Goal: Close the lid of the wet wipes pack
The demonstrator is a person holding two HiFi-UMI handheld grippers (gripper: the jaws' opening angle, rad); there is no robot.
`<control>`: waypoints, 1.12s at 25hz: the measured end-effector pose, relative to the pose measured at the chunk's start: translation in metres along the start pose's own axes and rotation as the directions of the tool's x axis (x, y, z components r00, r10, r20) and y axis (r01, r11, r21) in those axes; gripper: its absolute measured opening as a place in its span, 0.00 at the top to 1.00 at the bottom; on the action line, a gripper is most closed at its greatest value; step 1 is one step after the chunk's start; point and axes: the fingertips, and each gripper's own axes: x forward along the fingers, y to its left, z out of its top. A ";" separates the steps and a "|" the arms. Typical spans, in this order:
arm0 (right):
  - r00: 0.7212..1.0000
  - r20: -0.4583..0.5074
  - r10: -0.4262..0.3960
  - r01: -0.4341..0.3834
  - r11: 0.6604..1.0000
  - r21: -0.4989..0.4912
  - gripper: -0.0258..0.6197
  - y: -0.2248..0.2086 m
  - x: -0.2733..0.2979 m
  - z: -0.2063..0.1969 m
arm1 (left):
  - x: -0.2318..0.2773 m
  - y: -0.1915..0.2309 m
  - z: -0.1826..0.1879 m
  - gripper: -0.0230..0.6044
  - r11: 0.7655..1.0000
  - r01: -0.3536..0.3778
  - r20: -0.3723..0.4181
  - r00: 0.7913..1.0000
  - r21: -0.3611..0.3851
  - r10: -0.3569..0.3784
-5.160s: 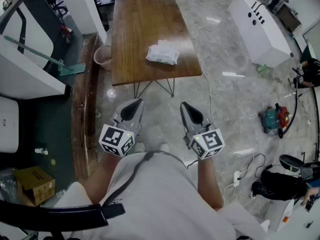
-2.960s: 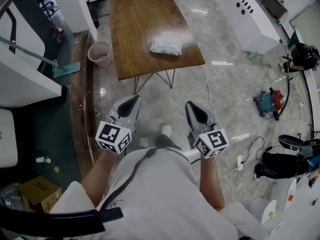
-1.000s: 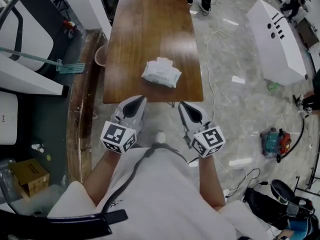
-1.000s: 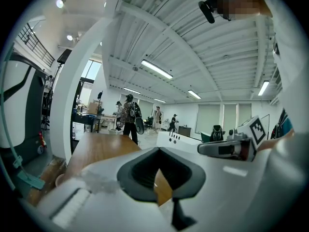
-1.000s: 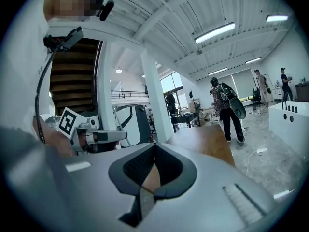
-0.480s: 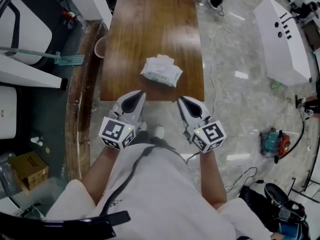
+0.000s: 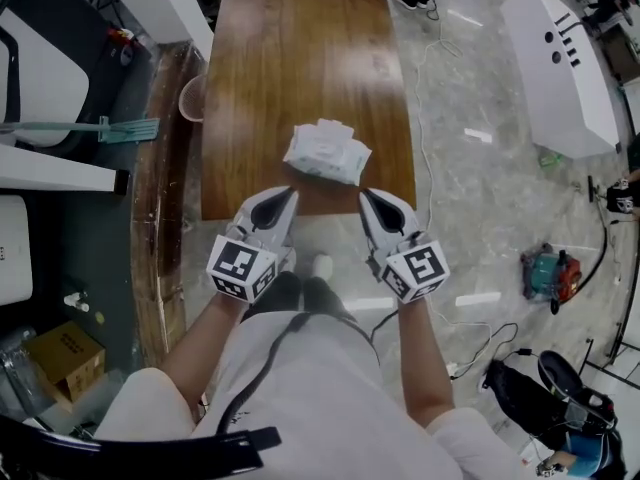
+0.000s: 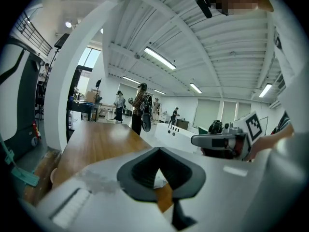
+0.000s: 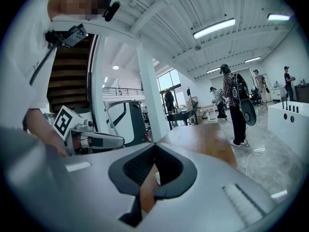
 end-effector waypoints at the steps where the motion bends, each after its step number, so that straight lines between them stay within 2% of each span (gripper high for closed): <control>1: 1.000 -0.007 -0.010 0.010 1.000 -0.006 0.95 -0.003 0.005 -0.002 | 0.005 0.005 -0.003 0.96 1.000 0.003 -0.007 1.000 -0.003 -0.003; 6: 0.998 -0.043 -0.037 0.035 0.999 -0.028 0.95 -0.023 0.035 -0.018 | 0.032 0.032 -0.016 0.96 1.000 0.017 -0.027 0.999 -0.014 -0.017; 15: 0.995 -0.091 -0.044 0.044 0.999 -0.006 0.94 -0.058 0.074 -0.050 | 0.078 0.059 -0.051 0.96 0.999 0.035 -0.083 0.996 -0.016 -0.036; 19: 0.995 -0.096 -0.037 0.037 0.999 0.000 0.90 -0.074 0.090 -0.062 | 0.097 0.067 -0.068 0.96 0.998 0.038 -0.097 0.994 -0.040 -0.042; 28: 0.992 -0.119 -0.035 0.037 0.999 0.008 0.81 -0.102 0.113 -0.082 | 0.121 0.079 -0.095 0.96 0.999 0.027 -0.141 0.989 -0.037 -0.032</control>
